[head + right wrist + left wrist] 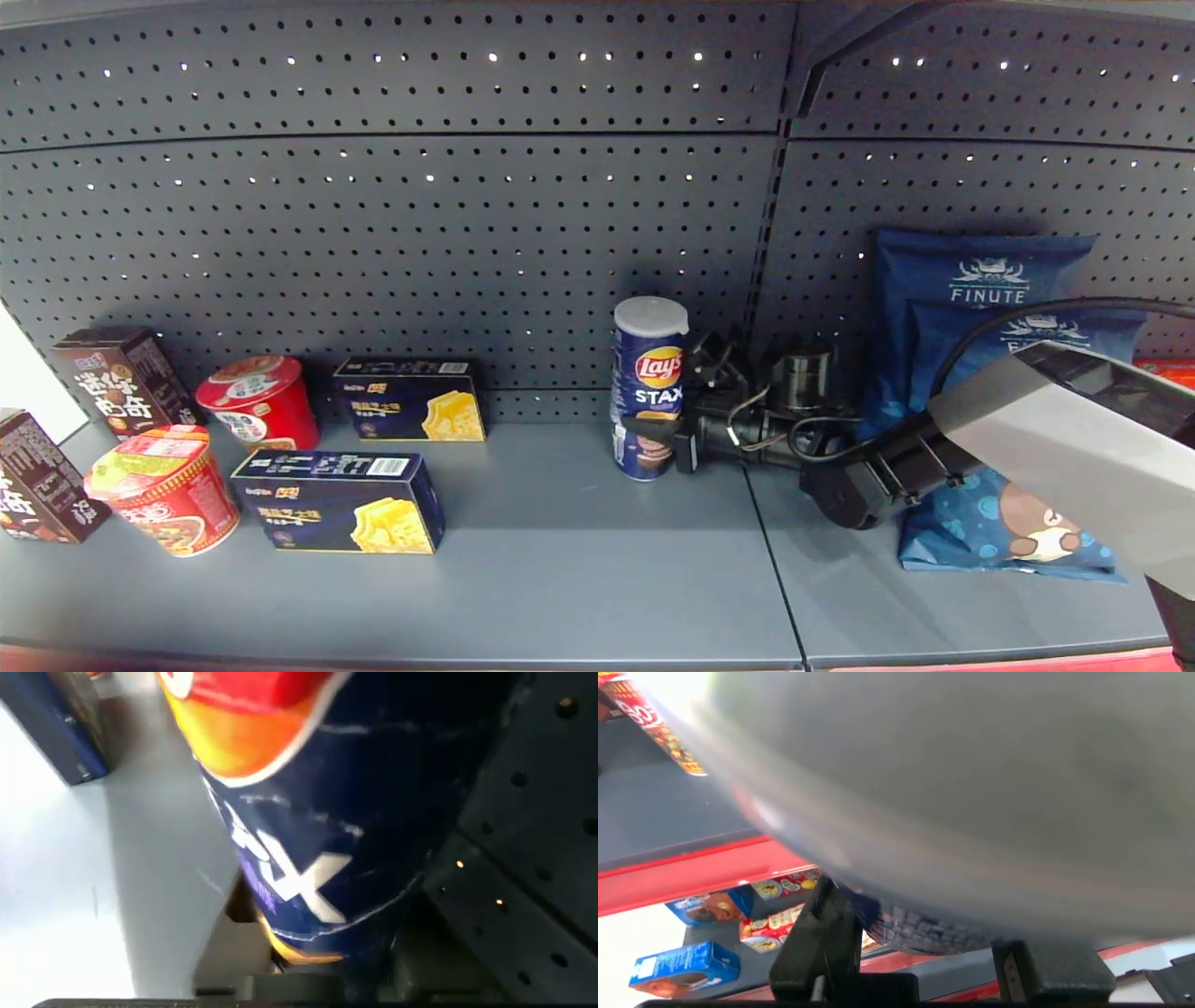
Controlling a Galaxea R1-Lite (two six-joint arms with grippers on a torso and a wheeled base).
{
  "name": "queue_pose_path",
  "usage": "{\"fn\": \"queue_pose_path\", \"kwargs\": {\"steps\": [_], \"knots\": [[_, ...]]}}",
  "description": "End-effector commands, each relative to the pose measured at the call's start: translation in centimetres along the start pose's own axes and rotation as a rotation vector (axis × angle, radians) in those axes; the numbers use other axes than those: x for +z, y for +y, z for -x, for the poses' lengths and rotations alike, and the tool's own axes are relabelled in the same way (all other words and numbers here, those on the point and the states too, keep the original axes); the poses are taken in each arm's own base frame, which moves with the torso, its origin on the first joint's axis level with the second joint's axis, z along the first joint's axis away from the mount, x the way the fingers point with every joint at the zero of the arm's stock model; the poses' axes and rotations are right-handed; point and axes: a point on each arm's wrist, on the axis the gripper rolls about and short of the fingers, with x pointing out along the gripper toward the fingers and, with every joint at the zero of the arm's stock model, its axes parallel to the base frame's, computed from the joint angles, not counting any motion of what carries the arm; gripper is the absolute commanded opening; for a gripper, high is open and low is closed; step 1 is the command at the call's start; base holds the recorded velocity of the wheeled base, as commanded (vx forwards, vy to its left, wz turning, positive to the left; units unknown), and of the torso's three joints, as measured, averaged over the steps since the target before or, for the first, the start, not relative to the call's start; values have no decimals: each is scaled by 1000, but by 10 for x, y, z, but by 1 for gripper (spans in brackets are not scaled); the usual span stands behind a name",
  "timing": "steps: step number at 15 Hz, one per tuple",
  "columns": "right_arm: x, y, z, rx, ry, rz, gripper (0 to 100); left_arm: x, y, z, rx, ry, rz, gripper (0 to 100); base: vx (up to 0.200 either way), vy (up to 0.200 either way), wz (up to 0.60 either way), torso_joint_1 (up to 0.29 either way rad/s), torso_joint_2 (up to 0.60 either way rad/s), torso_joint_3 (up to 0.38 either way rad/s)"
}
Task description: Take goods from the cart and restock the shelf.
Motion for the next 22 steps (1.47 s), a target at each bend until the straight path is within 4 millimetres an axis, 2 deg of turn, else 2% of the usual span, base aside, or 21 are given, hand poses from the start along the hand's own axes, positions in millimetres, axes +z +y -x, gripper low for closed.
{"fn": "queue_pose_path", "kwargs": {"steps": [1,2,5,9,12,15,18,22], "knots": [[14,15,-2,4,-16,10,0,0,0,0,1,1,1,0,0,0,0,0,0,0],[17,19,-1,-1,-19,-1,0,0,0,0,1,1,1,0,0,0,0,0,0,0],[41,49,18,-48,-51,-42,0,0,0,0,-1,1,5,0,0,0,0,0,0,0],[57,86,66,-85,-37,-50,0,0,0,0,-2,-1,7,0,0,0,0,0,0,0],[60,118,99,-115,-22,-46,0,0,0,0,-2,-1,7,0,0,0,0,0,0,0],[54,139,116,-99,-28,-48,0,0,0,0,-2,-2,2,0,0,0,0,0,0,0],[36,144,125,-113,-32,-66,0,0,0,0,5,0,7,0,0,0,0,0,0,0],[20,145,122,-112,-24,-84,0,0,0,0,16,-1,7,0,0,0,0,0,0,0]]}}
